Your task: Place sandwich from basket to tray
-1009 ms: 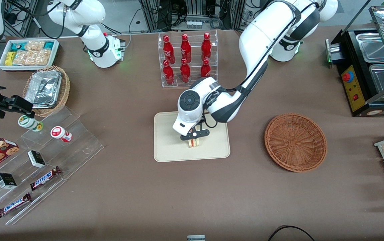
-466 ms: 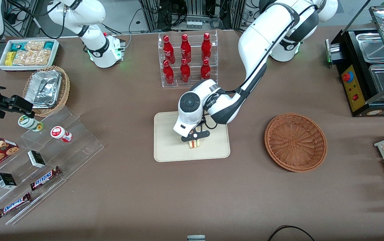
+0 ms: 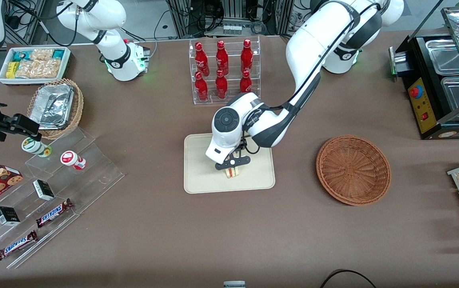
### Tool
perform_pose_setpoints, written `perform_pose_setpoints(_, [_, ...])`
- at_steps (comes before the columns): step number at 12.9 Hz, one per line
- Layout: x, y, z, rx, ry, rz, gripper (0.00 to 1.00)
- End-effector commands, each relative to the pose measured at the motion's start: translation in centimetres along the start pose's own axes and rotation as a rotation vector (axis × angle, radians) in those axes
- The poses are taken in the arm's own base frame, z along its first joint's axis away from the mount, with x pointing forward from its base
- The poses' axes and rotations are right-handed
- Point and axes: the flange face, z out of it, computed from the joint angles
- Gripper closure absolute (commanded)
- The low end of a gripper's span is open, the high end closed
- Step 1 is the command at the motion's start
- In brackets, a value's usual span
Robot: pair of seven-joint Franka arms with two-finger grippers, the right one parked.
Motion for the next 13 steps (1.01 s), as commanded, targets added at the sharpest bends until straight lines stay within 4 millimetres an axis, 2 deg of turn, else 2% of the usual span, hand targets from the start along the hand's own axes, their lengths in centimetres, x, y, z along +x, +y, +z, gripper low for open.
perform_pose_setpoints(1, [0.5,-1.1,-4.6,0.013,0.044,-0.009,0.00])
perform_pose_setpoints(2, [0.4,-1.7,-6.5,0.035,0.066,0.040,0.00])
perform_pose_setpoints(4, [1.6,-4.2,-9.9,0.076,0.052,0.030,0.00])
perform_pose_setpoints(6, [4.0,-7.8,-13.4,0.089,0.039,0.013,0.00])
perform_pose_setpoints(7, [3.9,-9.0,-14.5,0.091,0.020,0.055,0.00])
perform_pose_setpoints(10, [5.7,-13.8,-16.7,0.092,0.007,0.095,0.00])
perform_pose_setpoints(13, [7.4,-19.1,-17.9,0.107,-0.003,0.162,0.00])
